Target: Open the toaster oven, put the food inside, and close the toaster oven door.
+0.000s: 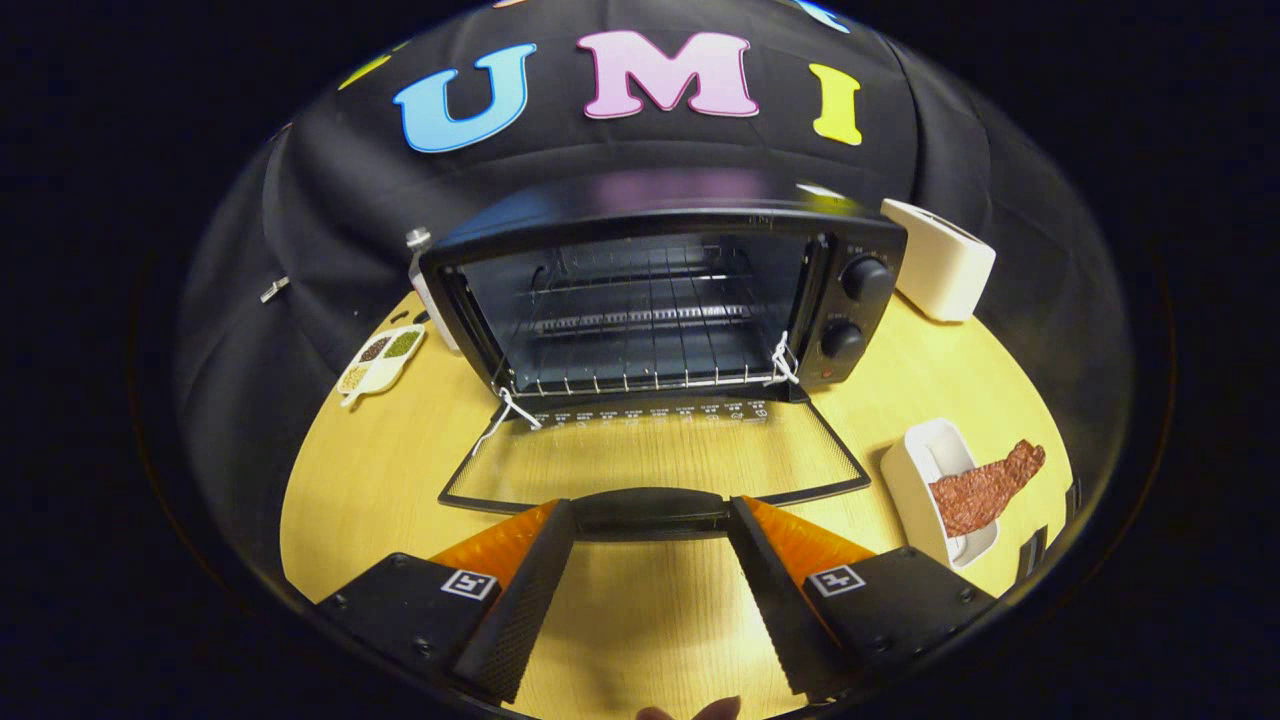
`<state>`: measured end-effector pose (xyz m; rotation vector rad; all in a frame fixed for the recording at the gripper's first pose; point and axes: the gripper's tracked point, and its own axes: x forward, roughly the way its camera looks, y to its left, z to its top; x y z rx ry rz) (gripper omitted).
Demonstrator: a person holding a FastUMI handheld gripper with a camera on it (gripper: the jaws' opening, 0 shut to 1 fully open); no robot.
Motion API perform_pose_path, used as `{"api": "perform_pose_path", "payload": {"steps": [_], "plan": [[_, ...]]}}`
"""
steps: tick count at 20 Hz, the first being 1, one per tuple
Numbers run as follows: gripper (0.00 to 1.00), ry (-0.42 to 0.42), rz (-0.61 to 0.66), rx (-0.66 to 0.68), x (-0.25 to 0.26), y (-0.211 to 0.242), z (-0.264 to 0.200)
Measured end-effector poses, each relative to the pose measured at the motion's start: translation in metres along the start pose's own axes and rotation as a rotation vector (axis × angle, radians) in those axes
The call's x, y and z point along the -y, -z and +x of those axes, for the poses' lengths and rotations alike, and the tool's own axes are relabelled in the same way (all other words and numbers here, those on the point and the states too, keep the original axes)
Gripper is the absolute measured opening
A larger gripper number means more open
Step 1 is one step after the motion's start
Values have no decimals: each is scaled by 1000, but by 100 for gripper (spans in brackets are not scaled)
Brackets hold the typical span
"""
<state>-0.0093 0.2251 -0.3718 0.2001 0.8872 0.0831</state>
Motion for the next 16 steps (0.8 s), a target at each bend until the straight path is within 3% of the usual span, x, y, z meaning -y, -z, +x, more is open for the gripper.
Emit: {"api": "perform_pose_path", "payload": {"steps": [8,16], "plan": [[99,-51,-59,-3,8,1,-12],[99,-223,-170,168,28,-57,-76]]}}
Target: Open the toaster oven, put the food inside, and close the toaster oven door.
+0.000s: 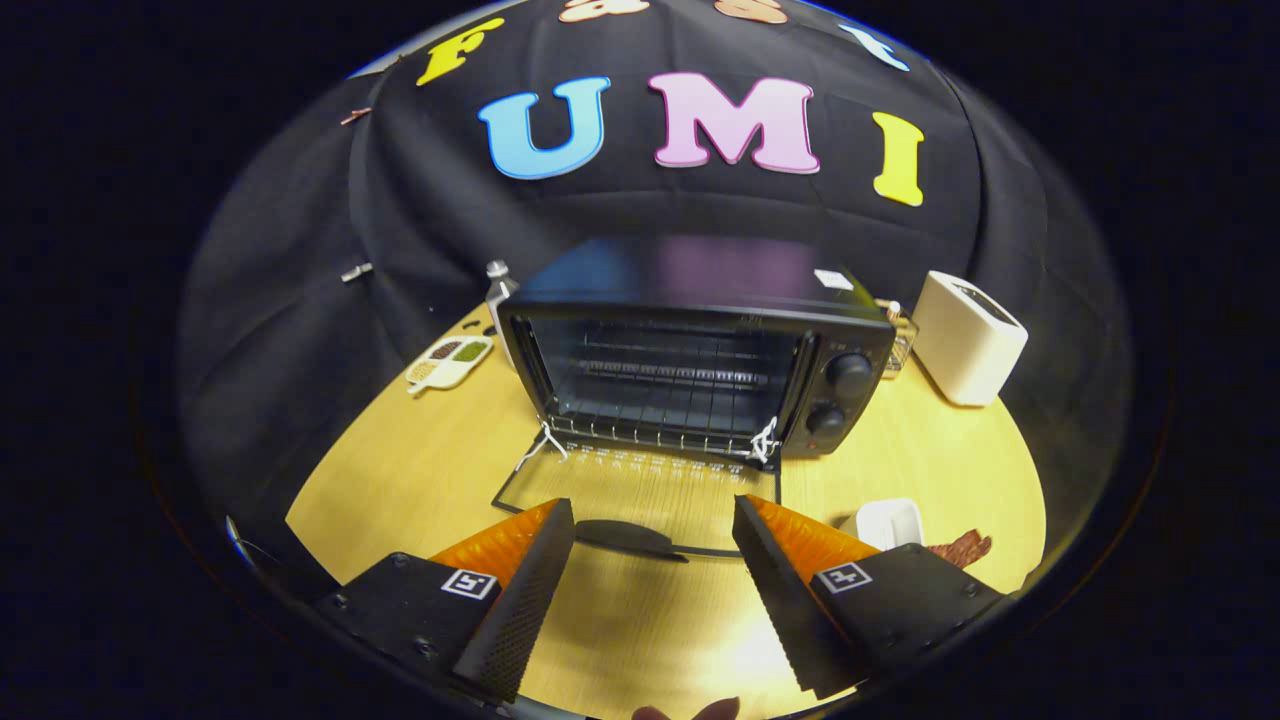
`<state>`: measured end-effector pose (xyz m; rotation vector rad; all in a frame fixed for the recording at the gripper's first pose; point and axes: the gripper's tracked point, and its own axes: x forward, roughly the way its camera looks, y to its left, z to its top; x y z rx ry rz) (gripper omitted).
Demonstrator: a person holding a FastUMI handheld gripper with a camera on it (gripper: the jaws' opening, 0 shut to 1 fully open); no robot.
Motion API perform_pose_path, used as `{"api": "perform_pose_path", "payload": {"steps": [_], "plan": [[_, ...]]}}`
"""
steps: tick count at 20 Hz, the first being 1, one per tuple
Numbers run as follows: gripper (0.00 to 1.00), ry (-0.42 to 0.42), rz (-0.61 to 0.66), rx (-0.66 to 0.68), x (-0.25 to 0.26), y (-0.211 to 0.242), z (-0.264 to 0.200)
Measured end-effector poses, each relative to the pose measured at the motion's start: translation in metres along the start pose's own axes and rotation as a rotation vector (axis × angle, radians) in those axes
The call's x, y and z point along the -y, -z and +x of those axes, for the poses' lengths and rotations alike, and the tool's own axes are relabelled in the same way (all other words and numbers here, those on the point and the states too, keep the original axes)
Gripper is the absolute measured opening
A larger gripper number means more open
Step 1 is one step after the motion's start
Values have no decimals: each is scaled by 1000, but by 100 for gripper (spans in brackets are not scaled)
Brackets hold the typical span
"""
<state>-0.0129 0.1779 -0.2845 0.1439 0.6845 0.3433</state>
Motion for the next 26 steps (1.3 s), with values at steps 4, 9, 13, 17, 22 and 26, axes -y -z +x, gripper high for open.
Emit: {"api": "perform_pose_path", "payload": {"steps": [4,9,13,17,22,26], "plan": [[99,-21,-35,59,33,-26,-36],[99,-70,-48,80,78,-46,-77],[99,-65,-73,47,137,-46,-97],[99,-89,-48,-58,185,-28,-105],[99,-151,25,-236,224,14,-95],[99,-255,129,-445,238,69,-71]]}}
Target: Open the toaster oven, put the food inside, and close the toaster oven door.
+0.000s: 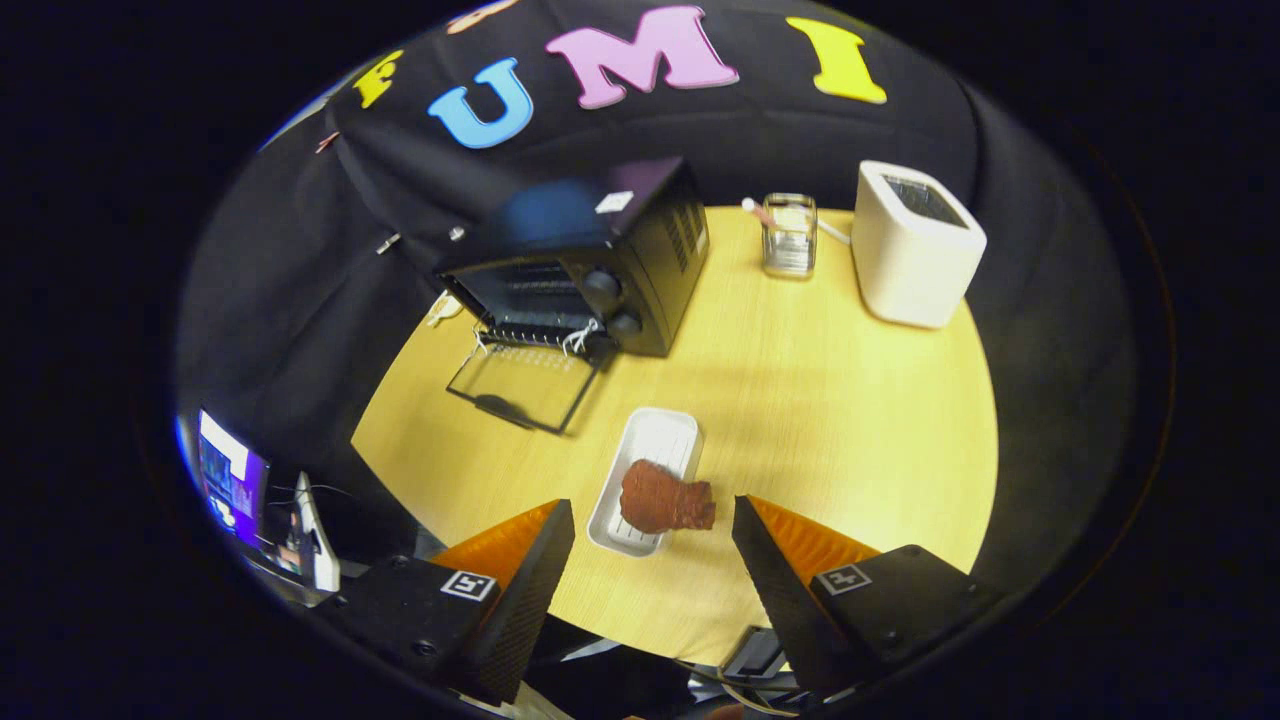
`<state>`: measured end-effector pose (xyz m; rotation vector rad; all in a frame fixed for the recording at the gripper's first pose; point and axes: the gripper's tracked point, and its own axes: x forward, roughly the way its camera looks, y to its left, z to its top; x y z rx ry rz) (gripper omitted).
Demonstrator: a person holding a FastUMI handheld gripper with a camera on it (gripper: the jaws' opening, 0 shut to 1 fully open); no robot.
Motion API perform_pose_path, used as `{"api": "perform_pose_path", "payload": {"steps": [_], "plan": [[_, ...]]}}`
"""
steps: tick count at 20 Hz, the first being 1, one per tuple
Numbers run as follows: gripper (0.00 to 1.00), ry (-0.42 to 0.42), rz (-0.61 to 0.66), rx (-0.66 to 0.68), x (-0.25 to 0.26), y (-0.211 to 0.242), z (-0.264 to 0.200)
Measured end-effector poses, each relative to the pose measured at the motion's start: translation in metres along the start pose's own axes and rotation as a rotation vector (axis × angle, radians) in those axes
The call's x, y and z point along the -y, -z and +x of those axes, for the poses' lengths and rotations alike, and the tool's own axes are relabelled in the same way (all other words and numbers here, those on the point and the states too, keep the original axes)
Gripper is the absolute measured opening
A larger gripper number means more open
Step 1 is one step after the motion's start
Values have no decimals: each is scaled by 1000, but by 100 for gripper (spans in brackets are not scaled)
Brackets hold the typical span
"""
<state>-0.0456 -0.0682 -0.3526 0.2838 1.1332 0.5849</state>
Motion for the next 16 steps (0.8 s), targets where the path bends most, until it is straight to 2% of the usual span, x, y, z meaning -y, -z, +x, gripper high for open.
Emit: {"api": "perform_pose_path", "payload": {"steps": [7,8,9,10,12,13,16], "plan": [[96,-129,183,-107,26,15,47],[82,-136,195,-117,28,15,54],[77,-144,208,-133,28,18,57],[75,-148,219,-147,29,19,62],[55,-164,226,-162,25,22,64],[55,-175,234,-170,23,24,65],[29,-150,322,-141,27,24,62]]}}
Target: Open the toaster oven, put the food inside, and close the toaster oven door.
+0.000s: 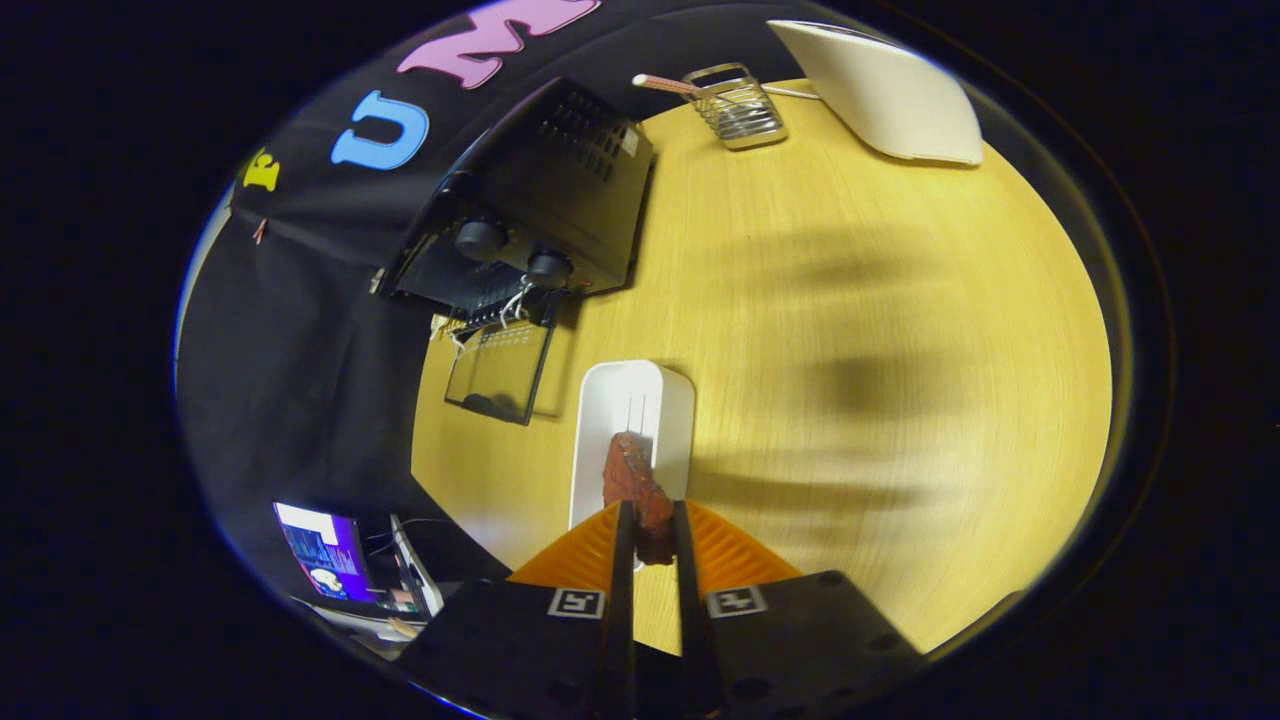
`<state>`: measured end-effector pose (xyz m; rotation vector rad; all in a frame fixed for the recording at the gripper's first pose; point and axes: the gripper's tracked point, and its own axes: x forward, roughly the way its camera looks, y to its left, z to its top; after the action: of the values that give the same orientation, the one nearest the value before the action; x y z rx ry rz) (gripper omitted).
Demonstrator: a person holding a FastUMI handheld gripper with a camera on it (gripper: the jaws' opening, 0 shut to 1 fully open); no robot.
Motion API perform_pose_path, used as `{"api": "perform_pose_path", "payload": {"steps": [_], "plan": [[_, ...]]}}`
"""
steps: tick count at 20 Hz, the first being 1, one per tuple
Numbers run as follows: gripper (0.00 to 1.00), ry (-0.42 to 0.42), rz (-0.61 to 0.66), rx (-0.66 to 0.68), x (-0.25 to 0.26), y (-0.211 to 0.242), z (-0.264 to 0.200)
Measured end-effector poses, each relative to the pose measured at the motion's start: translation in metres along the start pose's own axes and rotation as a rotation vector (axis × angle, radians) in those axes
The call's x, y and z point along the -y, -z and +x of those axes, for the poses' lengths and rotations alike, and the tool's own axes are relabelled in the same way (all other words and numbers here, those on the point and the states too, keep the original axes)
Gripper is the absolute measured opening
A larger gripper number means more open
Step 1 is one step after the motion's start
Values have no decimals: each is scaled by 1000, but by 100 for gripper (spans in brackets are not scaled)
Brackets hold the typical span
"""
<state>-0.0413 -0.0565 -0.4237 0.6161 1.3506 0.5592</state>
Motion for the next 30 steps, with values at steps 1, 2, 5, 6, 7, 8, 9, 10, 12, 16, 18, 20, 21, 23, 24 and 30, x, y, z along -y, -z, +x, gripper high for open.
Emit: {"api": "perform_pose_path", "payload": {"steps": [1,2,5,6,7,8,9,10,12,16,18,20,21,23,24,30], "plan": [[20,0,9,15,3,3,1],[20,12,1,36,5,3,0],[20,49,3,77,11,4,-8],[21,56,12,80,12,4,-10],[20,63,15,88,13,4,-12],[20,67,15,98,12,4,-14],[20,69,19,115,11,4,-16],[20,67,24,136,7,2,-20],[20,71,8,177,-1,1,-25],[20,124,-49,231,-8,6,-31],[16,148,-25,266,-10,2,-32],[16,164,-6,322,-14,-4,-37],[16,163,-3,359,-18,-6,-41],[16,164,-6,422,-33,-12,-53],[16,167,-20,451,-44,-14,-58],[15,90,-56,559,-139,-18,-55]]}}
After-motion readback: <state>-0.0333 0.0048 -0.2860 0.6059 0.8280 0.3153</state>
